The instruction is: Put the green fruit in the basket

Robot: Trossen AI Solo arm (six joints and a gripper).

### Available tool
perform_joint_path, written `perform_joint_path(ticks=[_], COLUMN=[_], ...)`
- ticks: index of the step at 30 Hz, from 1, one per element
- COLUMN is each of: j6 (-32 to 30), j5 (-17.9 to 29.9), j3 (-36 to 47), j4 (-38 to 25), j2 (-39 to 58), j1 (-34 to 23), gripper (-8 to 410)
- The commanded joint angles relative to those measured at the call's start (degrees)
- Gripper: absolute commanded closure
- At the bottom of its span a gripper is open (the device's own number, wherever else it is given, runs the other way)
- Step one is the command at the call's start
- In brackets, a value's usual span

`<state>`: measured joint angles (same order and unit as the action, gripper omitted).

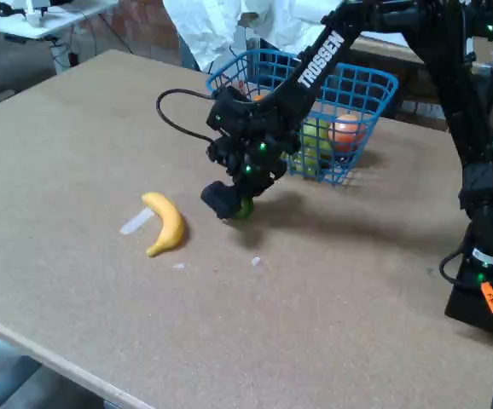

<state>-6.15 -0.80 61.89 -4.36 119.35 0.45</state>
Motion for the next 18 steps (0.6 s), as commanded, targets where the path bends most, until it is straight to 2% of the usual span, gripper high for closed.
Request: perform_joint_path(ticks=[1, 5, 8, 18], j6=[-0.90, -1.27, -1.22, -0.39], j5=[-0.15, -0.24, -0.09, 0.24], j3=[0.02, 0.02, 0.02, 0.02], j4=[0.09, 0.22, 0.33, 2.12], j2=[-0.11, -1.07, -3.56, -19.28], j1=[0.04, 0.70, 2.21, 4.20], gripper=[237, 314, 342, 349])
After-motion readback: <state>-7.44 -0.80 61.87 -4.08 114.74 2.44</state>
